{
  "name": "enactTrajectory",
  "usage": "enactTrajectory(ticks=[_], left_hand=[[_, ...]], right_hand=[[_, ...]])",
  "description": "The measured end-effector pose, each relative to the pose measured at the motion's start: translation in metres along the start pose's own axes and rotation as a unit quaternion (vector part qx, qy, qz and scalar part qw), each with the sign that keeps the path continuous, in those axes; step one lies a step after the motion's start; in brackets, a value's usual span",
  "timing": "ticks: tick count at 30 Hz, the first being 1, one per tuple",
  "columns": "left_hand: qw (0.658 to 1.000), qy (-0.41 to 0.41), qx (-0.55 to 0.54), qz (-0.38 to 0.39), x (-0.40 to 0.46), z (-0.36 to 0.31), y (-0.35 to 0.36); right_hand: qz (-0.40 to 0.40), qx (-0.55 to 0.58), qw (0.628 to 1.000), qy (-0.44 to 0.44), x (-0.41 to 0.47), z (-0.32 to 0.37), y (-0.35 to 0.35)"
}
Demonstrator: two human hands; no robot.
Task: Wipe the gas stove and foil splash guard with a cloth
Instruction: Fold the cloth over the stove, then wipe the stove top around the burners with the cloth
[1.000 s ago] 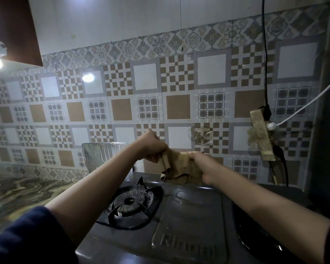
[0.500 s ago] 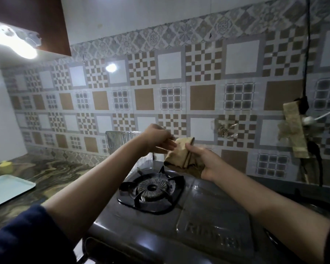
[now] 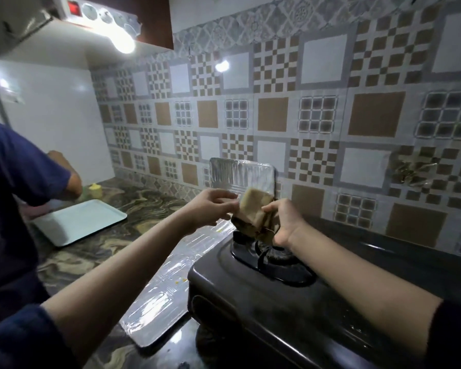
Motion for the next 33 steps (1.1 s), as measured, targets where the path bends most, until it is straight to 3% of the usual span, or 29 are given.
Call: enactTrajectory(ticks=[5,9,13,17,24,29,33], left_hand=[[0.993,0.01,0.108,-0.048,0.003,0.009,-0.004],[0.98,-0.003,0.192,-0.05,0.006,0.017,0.002],[0.996,-0.016,0.055,-0.07,0.011,0.02,0.005],[0.994,-0.025,0.018,-0.107,0.01,0.019,0.008],[0.977,-0.117,-0.096,-0.153,0.009,0.021,-0.009],[0.978,-0.124,-0.134,-0.096,0.006,0.011,-0.016],[0.991,-0.076,-0.095,-0.049,-0.008,-0.009,0.0]], right_hand=[[0.084,0.031,0.996,0.012,0.001,-0.012,0.027],[0.098,0.02,0.995,-0.008,0.011,-0.021,0.036],[0.115,0.003,0.993,-0.036,0.01,-0.027,0.038],[0.094,-0.039,0.992,-0.069,0.005,-0.027,0.033],[-0.039,-0.176,0.981,-0.073,0.015,-0.023,0.01],[-0.086,-0.274,0.956,-0.068,0.009,-0.018,-0.001],[-0.08,-0.249,0.962,-0.074,0.002,-0.024,0.016]])
Point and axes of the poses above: each hand's wrist, its own x-axis towards the middle knuckle, its own y-axis out of the palm, z = x × y, the point moved 2 cm from there along x, towards the middle knuckle, and after that the axes turned 8 degrees about -y, right-handed, at the moved point
